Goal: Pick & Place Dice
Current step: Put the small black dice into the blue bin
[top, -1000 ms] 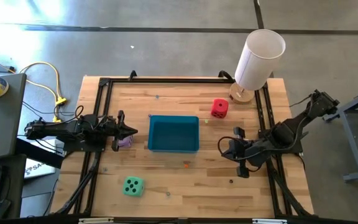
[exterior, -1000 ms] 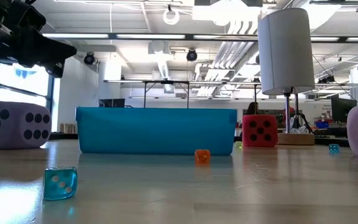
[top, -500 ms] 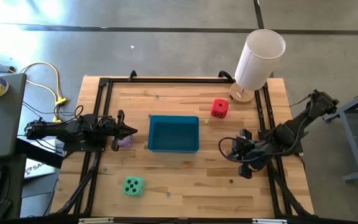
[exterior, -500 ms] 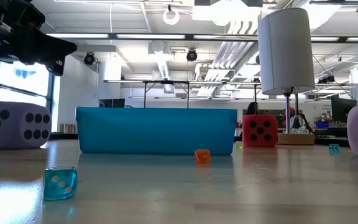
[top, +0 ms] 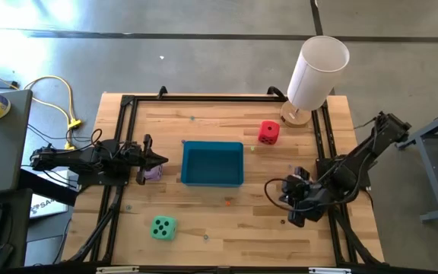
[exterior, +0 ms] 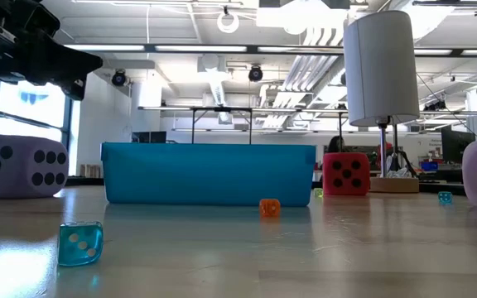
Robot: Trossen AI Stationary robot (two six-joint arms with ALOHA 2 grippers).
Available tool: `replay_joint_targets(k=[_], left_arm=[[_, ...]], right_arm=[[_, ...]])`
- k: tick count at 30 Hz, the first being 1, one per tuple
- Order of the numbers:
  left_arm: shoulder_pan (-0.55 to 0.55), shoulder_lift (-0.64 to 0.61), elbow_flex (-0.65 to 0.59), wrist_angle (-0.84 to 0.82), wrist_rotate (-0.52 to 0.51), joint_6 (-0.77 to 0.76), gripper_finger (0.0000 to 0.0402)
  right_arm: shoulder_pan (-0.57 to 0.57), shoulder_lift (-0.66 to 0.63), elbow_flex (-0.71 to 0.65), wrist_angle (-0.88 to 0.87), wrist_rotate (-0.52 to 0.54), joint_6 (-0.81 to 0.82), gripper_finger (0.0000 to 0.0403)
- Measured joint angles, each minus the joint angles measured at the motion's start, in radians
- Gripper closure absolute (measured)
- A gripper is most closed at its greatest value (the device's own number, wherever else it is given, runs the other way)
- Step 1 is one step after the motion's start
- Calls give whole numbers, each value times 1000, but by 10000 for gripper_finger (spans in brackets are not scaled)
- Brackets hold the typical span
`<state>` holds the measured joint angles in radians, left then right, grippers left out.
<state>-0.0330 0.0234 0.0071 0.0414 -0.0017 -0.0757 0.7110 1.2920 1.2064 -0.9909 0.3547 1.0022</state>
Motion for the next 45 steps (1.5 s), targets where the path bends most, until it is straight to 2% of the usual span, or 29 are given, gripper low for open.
replay_joint_targets(k=[11, 18, 21, 27, 33, 45], left_arm=[[0, 0, 0, 0, 0, 83, 401], [0, 0, 0, 0, 0, 86, 401], [0, 0, 0, 0, 0, 86, 401], [0, 0, 0, 0, 0, 45, 401], [0, 0, 0, 0, 0, -8, 401], [0, 0, 0, -7, 0, -10, 401]], right_arm=[[1, 96, 0, -3, -12, 121, 401], [0, 150, 0, -8, -46, 138, 401], [0, 163, 0, -5, -49, 192, 401], [0, 172, 0, -9, -120, 287, 401], [0, 172, 0, -30, -196, 483, 401], [-13, 206, -2, -47, -281, 521, 401]])
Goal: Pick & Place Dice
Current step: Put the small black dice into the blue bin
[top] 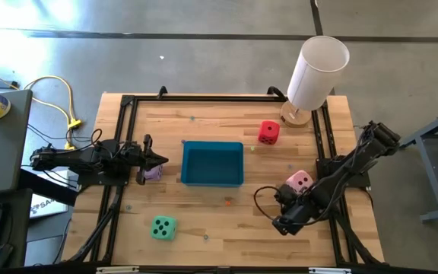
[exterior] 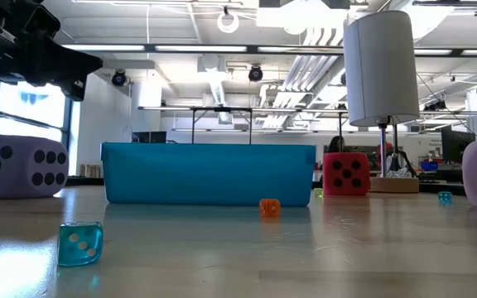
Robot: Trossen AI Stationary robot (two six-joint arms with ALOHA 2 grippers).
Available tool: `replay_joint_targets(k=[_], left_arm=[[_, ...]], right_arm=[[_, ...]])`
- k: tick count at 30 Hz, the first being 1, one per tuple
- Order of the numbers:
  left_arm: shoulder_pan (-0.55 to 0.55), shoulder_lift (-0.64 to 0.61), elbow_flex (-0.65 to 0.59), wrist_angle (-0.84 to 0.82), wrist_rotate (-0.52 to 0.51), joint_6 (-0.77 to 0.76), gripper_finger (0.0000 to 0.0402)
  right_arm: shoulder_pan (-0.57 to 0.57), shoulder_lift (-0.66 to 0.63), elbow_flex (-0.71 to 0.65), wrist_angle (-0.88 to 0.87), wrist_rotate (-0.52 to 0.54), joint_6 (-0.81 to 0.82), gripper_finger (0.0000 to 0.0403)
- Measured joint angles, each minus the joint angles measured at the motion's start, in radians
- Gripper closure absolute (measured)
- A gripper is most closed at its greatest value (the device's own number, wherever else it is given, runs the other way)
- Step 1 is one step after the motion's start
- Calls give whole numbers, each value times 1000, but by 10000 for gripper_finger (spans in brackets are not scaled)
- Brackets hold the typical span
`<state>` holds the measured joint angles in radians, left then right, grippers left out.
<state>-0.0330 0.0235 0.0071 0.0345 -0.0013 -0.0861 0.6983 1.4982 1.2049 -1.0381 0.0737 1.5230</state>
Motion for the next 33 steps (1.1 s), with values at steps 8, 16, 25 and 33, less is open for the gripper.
replay_joint_targets(k=[8, 16, 25, 33], left_arm=[[0, 0, 0, 0, 0, 0, 401], [0, 0, 0, 0, 0, 0, 401], [0, 0, 0, 0, 0, 44, 401], [0, 0, 0, 0, 0, 42, 401]], right_arm=[[0, -2, 0, -1, 6, 21, 373], [0, -2, 0, -6, 5, 82, 260], [9, -2, 0, -4, -30, 134, 208], [45, 5, 0, -3, -3, 219, 223]])
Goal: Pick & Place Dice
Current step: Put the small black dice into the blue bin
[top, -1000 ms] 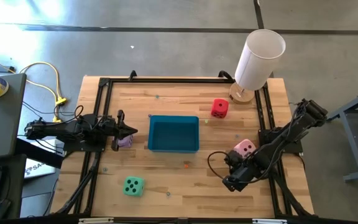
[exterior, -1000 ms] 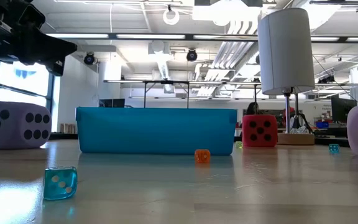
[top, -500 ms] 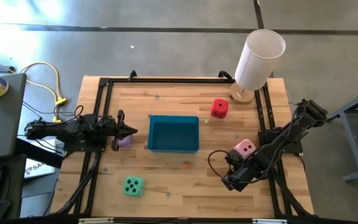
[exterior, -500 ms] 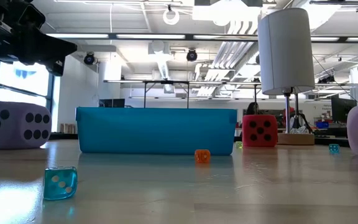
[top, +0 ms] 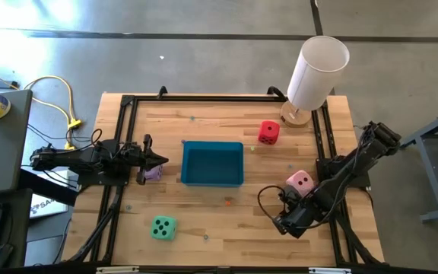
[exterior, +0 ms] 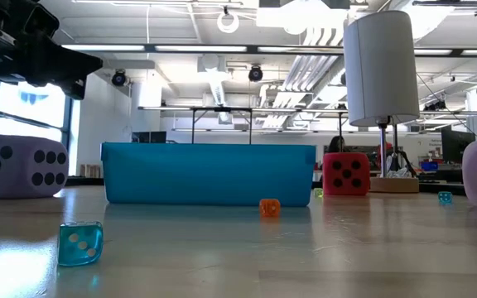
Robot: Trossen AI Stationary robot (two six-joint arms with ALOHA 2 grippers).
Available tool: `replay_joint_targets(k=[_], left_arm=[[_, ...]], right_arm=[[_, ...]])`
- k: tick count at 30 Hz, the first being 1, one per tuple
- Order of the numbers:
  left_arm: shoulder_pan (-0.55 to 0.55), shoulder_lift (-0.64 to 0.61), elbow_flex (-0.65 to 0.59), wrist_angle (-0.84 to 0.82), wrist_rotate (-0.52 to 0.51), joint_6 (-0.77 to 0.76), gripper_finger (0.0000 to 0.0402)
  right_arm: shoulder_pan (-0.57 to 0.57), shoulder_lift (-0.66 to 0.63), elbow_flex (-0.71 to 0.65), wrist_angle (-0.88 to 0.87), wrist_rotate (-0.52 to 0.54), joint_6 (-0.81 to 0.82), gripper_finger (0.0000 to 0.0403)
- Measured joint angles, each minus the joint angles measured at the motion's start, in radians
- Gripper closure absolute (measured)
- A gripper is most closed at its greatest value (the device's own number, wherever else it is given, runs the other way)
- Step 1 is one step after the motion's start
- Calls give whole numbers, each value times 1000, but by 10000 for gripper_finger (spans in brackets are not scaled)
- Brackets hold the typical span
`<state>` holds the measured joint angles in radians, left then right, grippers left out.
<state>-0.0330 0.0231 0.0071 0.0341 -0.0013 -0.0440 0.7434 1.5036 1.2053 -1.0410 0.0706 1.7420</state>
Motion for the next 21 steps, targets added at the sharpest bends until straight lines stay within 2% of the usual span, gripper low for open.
replay_joint_targets(k=[21], left_arm=[[0, 0, 0, 0, 0, -1, 401]], right_arm=[[-6, 148, -8, 17, -118, 48, 227]])
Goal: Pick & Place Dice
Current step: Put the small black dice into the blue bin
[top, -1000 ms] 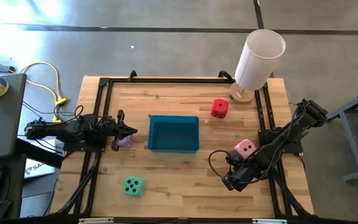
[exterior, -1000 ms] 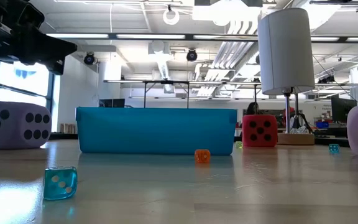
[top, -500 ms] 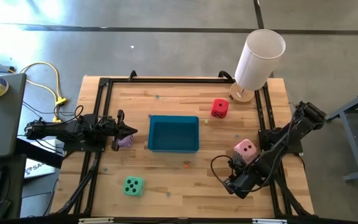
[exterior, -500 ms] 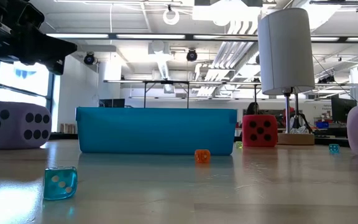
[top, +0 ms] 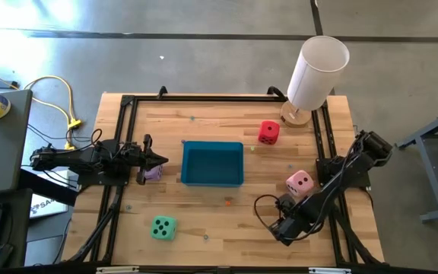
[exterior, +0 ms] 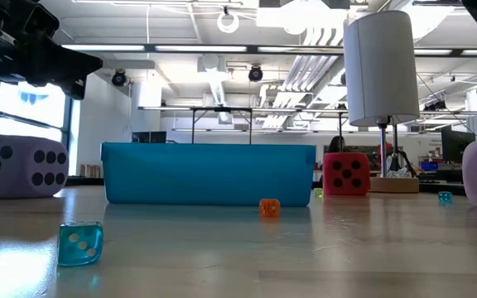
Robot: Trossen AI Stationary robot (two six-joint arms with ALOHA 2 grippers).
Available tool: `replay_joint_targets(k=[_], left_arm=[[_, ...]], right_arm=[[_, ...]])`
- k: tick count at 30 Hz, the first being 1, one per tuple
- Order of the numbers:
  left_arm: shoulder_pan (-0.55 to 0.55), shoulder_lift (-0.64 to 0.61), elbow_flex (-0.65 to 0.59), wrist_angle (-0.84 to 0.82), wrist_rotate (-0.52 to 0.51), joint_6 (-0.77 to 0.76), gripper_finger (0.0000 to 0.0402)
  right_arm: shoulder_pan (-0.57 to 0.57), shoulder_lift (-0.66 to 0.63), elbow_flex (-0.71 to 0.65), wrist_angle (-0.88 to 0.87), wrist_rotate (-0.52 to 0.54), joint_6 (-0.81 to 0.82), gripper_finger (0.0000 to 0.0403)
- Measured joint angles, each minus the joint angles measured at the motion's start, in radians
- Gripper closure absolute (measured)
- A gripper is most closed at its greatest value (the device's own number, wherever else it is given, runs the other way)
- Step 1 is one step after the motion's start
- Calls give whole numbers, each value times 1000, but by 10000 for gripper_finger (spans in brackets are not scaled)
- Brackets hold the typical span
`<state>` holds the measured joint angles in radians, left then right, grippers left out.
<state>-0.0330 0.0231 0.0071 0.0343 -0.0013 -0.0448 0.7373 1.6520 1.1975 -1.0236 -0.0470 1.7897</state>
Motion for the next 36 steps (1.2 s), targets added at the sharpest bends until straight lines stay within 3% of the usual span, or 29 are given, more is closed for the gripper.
replay_joint_targets(k=[15, 26, 36], left_arm=[[0, 0, 0, 0, 0, 0, 401], [0, 0, 0, -1, 0, 0, 401], [0, 0, 0, -1, 0, 0, 401]], right_arm=[[-16, 4, -6, 7, 48, -6, 227], [-18, 40, -5, 23, -6, -5, 227], [-18, 41, -6, 30, 17, -6, 227]])
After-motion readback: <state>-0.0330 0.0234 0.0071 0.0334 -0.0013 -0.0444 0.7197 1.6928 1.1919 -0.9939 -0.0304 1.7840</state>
